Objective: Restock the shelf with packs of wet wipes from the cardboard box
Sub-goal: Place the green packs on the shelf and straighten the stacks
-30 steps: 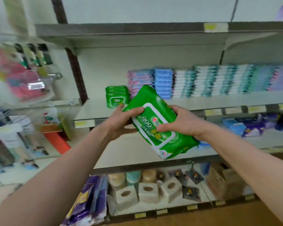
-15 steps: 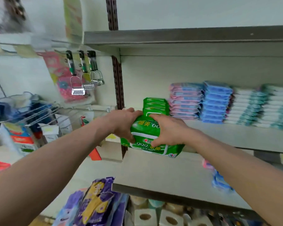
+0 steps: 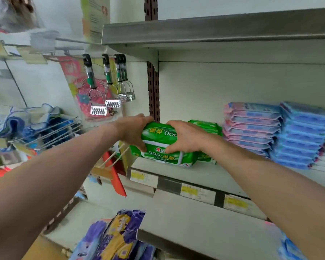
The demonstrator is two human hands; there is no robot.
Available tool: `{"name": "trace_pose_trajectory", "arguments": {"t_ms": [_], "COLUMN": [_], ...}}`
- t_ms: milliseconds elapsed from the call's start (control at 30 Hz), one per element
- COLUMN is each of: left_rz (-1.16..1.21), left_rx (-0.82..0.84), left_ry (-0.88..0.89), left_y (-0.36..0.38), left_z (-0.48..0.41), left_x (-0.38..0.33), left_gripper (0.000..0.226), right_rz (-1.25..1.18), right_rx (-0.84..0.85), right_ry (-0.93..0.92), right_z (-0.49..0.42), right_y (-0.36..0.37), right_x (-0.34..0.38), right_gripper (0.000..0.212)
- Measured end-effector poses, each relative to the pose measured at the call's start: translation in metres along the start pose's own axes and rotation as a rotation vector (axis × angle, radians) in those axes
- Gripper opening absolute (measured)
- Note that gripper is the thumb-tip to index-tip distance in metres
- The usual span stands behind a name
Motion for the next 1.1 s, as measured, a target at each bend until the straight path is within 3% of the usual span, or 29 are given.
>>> {"name": "trace_pose_trajectory", "arguments": {"t_ms": [600,833,1100], "left_rz": [-0.014,0.152,0.219], "left_rx": [0.100,0.148,0.172], "left_ry": [0.160,0.206,0.232], "left_y": [-0.008,-0.031,-0.073], "left_z": [-0.099,-0.062,0.014], "left_x": [0.062,0.038,-0.039], "left_gripper": [0.084,0.075,0.066], "right_rz": [-0.116,-0.129,-0.069], "right_rx": [0.034,0.061,0.100], "right_ry": [0.135,0.121,0.098], "right_z": [-0.097,-0.054,0.047], "right_y": [0.002,-0.033,-0.092], "right_x": [-0.020,-0.007,0.005], "right_gripper": [0.066,0.063,0.053]}}
Point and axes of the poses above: each hand's wrist, its own z-axis away from the middle knuckle, its own y-axis out of the palm, x = y × z, the point moved 7 cm from there along -z, towards the middle knuckle, and after that the axes turned 4 degrees about -y, right-handed, at the moved point
